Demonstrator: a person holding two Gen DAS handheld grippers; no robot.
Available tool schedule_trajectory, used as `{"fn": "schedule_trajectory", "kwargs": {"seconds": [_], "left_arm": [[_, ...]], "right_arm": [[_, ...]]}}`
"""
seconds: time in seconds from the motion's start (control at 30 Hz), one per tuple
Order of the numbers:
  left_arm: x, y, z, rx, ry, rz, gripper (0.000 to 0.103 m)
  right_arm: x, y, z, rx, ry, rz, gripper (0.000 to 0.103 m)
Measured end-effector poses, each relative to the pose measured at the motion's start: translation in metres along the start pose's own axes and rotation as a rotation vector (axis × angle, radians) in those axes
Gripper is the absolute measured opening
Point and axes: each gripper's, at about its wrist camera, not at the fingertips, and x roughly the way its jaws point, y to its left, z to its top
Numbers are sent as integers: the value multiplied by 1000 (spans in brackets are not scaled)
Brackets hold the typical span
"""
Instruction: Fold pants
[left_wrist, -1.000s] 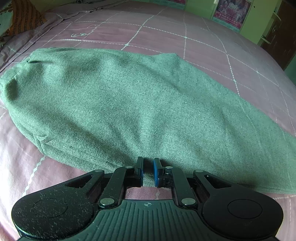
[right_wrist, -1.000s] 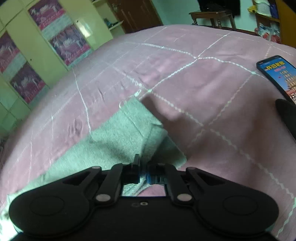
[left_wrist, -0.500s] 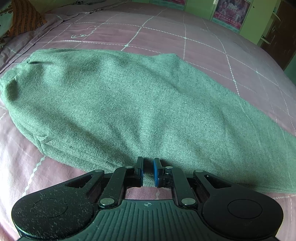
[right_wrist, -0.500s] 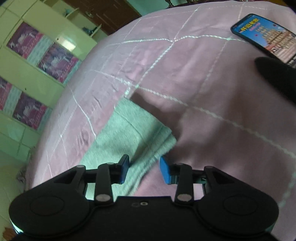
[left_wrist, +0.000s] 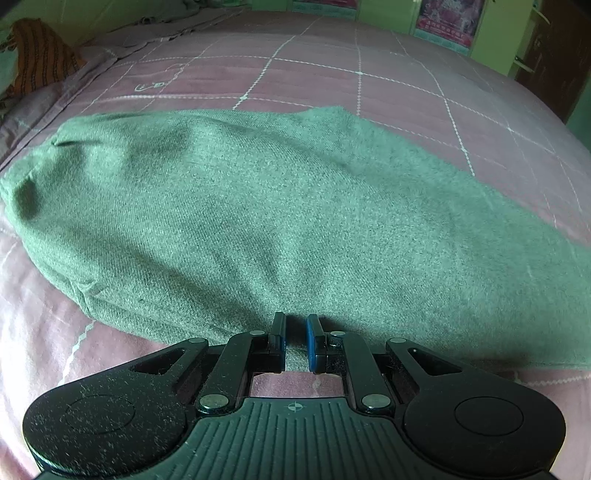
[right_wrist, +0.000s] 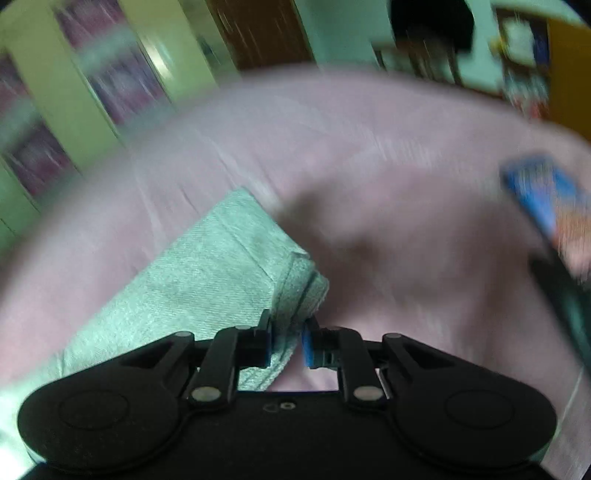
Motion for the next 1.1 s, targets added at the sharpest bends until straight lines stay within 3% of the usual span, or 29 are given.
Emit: {"fn": "schedule_trajectory", "kwargs": {"seconds": [0.03,0.07,0.17,0.23,0.3,0.47,0.53,0.67,0.8,0.87,0.93,1.0,1.1], "left_arm": [[0,1,1,0,2,-3,11],[1,2,1,-1,3,-8,11],[-3,3,3,12,-8,-11,11],[-9,-4,4,47,-42,-20,11],[-13,-17,7,92,-62,-34,11],[-2,-50,28,114,-73,-99,11],[7,-66,39,152,-89,-104,11],[37,-83,58,217,-66,-81,11],[54,-44,67,233,-119,37,11],[56,-11,74,214,-131,75,11],[59,26,85,137,-132,144,11],[58,54,98,18,-107,138,11],[50,36,101,98,-121,115,11]], "right_arm": [[2,-1,-3,-11,-6,-7,23],[-3,2,-4,-28,-37,-25,36],[-30,1,0,-57,-156,-110,54],[-51,1,5,-72,-208,-68,52],[-60,17,4,-131,-191,21,52],[-46,115,-36,-388,-31,280,47],[-33,160,-62,-469,40,341,46],[-16,237,-99,-581,88,412,46],[0,286,-120,-646,127,435,46],[13,291,-132,-698,148,384,45],[19,287,-136,-696,144,386,44],[12,291,-134,-694,138,390,46],[12,316,-135,-698,124,446,46]]}}
